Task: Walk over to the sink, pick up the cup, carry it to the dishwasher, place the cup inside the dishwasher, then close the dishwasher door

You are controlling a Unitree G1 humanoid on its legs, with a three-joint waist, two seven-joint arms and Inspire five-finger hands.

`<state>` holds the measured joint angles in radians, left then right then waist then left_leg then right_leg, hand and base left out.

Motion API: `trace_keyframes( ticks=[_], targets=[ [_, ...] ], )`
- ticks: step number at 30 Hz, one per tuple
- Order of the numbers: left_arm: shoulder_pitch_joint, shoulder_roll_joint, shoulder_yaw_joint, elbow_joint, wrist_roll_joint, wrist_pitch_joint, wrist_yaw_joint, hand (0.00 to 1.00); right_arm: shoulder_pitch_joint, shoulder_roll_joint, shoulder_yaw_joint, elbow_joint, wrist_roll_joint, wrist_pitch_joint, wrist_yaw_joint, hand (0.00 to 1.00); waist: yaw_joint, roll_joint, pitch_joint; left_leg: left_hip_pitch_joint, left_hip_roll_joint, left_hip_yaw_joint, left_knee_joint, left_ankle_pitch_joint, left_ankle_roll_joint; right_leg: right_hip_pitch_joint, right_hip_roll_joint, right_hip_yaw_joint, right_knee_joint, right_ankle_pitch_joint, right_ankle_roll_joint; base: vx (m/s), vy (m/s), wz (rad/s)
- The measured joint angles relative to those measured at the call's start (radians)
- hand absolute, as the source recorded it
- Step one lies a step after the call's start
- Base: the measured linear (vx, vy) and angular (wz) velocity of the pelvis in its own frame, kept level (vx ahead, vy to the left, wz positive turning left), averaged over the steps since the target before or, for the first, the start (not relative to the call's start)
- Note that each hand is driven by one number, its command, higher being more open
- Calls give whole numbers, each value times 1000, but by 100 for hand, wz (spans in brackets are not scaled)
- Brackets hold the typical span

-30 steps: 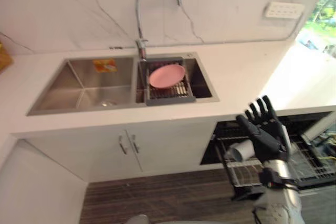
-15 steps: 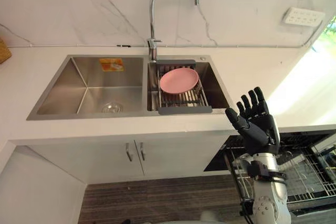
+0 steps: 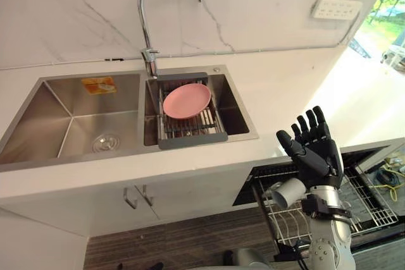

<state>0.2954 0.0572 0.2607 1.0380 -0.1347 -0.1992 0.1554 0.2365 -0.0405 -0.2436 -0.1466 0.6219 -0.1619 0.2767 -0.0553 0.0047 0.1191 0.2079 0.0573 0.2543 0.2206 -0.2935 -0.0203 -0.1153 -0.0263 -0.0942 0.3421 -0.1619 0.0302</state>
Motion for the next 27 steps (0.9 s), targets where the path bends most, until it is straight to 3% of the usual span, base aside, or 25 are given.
trace_keyframes(
  ticks=[2,3,4,5,6,7,8,9,10,12,13,14,17,20,24,26,27],
  targets=[
    [1,0,4,5,7,-1,4,100,-1,-13,1,0,3,0,25,100,7,-3,-5,-57,14,1,129,2,-8,27,0,-3,-52,13,-6,-15,-57,-17],
    [2,-8,15,2,9,-9,14,100,-1,-32,4,1,3,0,45,100,13,1,-6,-124,35,2,265,16,-30,48,1,-4,-106,28,-14,9,-82,-16],
    [2,-23,29,-7,10,-18,27,100,-1,-49,7,0,3,0,59,100,13,19,-7,-190,70,0,378,40,-35,82,17,-19,-175,33,-13,91,-103,-26],
    [3,-47,31,-8,7,-31,50,100,-12,-66,13,-16,4,3,81,100,23,66,2,-290,147,1,558,79,-31,98,54,-76,-144,16,-35,154,-73,-27],
    [4,-39,41,-21,4,-39,50,100,-14,-60,17,-24,4,8,91,100,25,54,9,-310,150,2,615,107,-34,115,41,-86,-136,2,-61,285,-48,-39],
    [-4,-43,85,-30,-3,-44,49,100,-18,-56,16,-33,4,16,106,100,36,27,24,-317,138,2,670,156,-30,171,15,-83,-192,55,-51,229,-11,-23],
    [-7,-49,94,-24,-2,-35,54,100,-19,-54,17,-32,4,17,107,100,42,18,26,-309,126,-4,639,79,-4,204,3,-78,-217,60,-55,165,-9,-15],
    [-3,-49,84,-24,-1,-36,53,100,-24,-51,15,-32,4,16,107,100,42,17,18,-309,116,-6,579,40,8,201,-6,-75,-217,58,-52,50,2,-15],
    [1,-56,77,-32,2,-38,53,100,-40,-44,15,-38,7,9,106,100,42,14,17,-316,93,-17,432,1,-1,195,-24,-64,-222,56,-48,69,37,-24],
    [8,-60,71,-41,14,-35,61,100,-43,-48,18,-41,9,-2,105,100,47,16,17,-316,60,-56,194,42,-27,193,-40,-48,-232,58,-38,110,82,-27],
    [19,-66,61,-40,18,-23,65,100,-46,-65,18,-40,8,-2,95,100,53,35,18,-291,63,-83,62,193,-18,198,-32,-35,-226,53,-7,155,154,-35],
    [24,-67,63,-36,16,-7,66,100,-48,-71,28,-27,2,0,83,100,63,29,19,-247,48,-66,20,231,-18,214,-47,-17,-221,51,17,167,149,-33],
    [6,-31,37,-13,16,3,78,100,-61,-78,55,-29,-5,-3,74,100,61,1,5,-185,-14,-55,-138,292,5,221,-89,-22,-257,56,43,193,97,0],
    [-24,-20,22,-14,17,-3,86,100,-79,-78,58,-27,-21,-3,75,100,65,2,4,-161,-43,-65,-228,328,14,225,-106,-36,-278,62,56,140,74,17],
    [-36,-4,-15,-11,15,-4,85,100,-84,-78,66,-27,-72,-2,71,100,65,0,4,-135,-43,-84,-254,328,14,237,-106,-54,-255,64,60,85,22,16],
    [-38,-2,-23,-11,16,-5,83,100,-90,-79,66,-27,-124,-2,54,100,62,2,4,-132,-41,-95,-255,321,16,205,-108,-62,-173,55,75,16,37,13],
    [-37,2,-33,-10,17,-5,81,100,-90,-80,67,-27,-162,-2,39,100,60,3,5,-125,-34,-105,-255,313,20,156,-111,-64,-53,42,81,-21,59,13]
  ],
)
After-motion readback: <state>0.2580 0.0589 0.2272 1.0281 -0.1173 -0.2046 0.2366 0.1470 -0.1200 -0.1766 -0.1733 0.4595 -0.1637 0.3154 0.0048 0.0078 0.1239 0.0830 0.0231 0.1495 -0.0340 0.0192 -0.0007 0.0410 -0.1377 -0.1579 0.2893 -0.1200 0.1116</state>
